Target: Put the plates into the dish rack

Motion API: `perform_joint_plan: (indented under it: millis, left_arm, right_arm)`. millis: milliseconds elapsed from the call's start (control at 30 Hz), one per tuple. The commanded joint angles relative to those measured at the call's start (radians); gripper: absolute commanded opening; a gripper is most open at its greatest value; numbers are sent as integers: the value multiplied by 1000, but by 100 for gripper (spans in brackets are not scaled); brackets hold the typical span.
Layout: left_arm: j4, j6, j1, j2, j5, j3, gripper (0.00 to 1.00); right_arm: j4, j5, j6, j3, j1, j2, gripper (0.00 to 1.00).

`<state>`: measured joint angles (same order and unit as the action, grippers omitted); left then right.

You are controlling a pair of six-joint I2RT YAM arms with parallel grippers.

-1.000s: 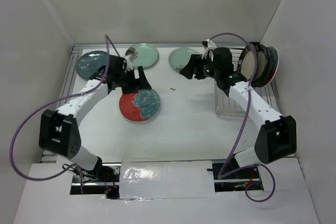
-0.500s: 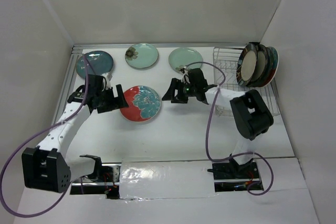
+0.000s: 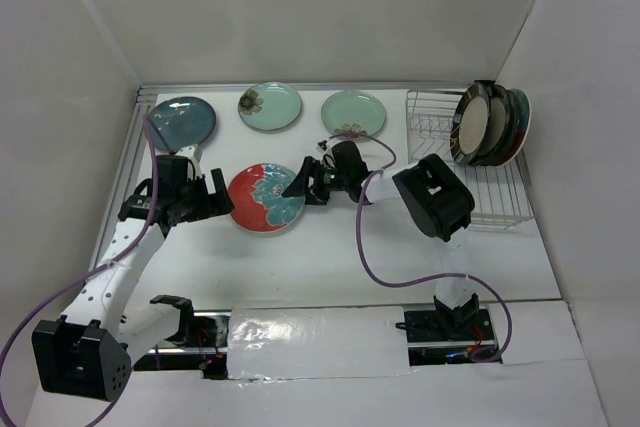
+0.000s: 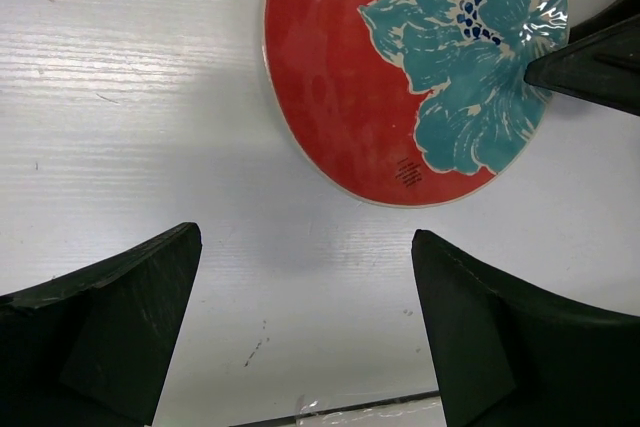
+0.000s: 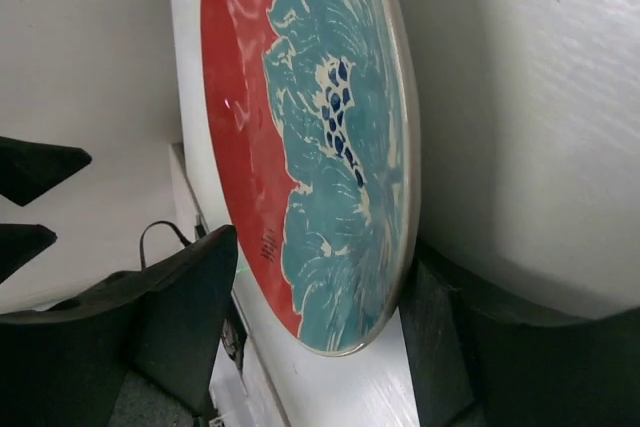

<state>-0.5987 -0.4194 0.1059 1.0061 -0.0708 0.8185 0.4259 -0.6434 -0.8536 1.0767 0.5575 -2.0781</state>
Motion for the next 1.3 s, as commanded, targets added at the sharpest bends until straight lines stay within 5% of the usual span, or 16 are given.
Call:
perform_joint_plan:
  millis: [0, 100, 133, 300, 500, 800, 1100, 1267]
  left_arm:
    - [37, 18, -6, -15, 34, 1, 99]
    - [37, 18, -6, -6, 34, 1, 99]
    - [37, 18, -6, -6, 34, 1, 99]
    - [37, 18, -6, -6, 34, 1, 99]
    - [37, 8, -6, -35, 34, 1, 99]
    - [37, 8, -6, -46, 25, -9, 99]
    - [46, 8, -6, -26, -3, -9, 99]
    - [46, 8, -6, -17, -12, -9, 99]
  right_arm:
    - [54, 24, -61, 8, 27, -104, 70]
    - [79, 24, -81, 8, 36, -157, 54]
    - [89, 24, -81, 8, 36, -166, 38]
    - [84, 24, -65, 28, 36, -180, 0]
    - [-226, 114, 164, 184, 36, 4, 0]
    - [-639, 451, 453, 459, -70, 395, 0]
    - [-740, 850, 746, 474, -214, 729, 0]
    - [-632, 1014, 912, 358, -321, 867, 0]
